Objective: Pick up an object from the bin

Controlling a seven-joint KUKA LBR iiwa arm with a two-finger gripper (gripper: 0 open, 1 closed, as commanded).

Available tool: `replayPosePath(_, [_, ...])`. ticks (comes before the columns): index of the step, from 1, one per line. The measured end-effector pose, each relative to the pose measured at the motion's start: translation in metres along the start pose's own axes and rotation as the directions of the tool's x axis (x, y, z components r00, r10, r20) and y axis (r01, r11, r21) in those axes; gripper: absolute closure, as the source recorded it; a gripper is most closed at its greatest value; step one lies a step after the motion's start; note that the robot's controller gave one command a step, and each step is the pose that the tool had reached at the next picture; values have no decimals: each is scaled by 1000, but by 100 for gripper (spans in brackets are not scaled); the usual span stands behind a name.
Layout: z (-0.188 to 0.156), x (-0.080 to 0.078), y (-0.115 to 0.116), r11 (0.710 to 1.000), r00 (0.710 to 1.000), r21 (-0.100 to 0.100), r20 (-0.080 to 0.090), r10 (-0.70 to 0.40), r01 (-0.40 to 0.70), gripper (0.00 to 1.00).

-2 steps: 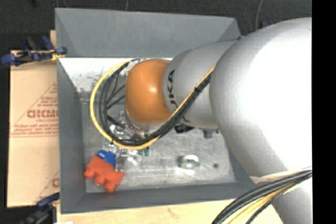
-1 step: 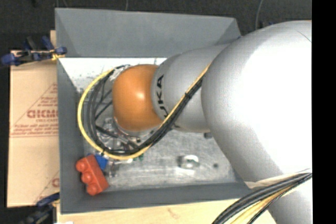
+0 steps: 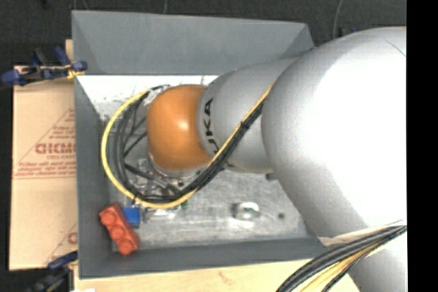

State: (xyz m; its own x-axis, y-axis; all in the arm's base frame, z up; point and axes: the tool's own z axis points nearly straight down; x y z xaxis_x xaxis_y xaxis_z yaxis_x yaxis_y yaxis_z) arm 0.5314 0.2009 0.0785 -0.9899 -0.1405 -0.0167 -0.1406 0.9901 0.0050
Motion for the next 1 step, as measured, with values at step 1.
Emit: replayPosePath(1, [-173, 11, 2, 980, 980, 3, -10, -197, 197, 100])
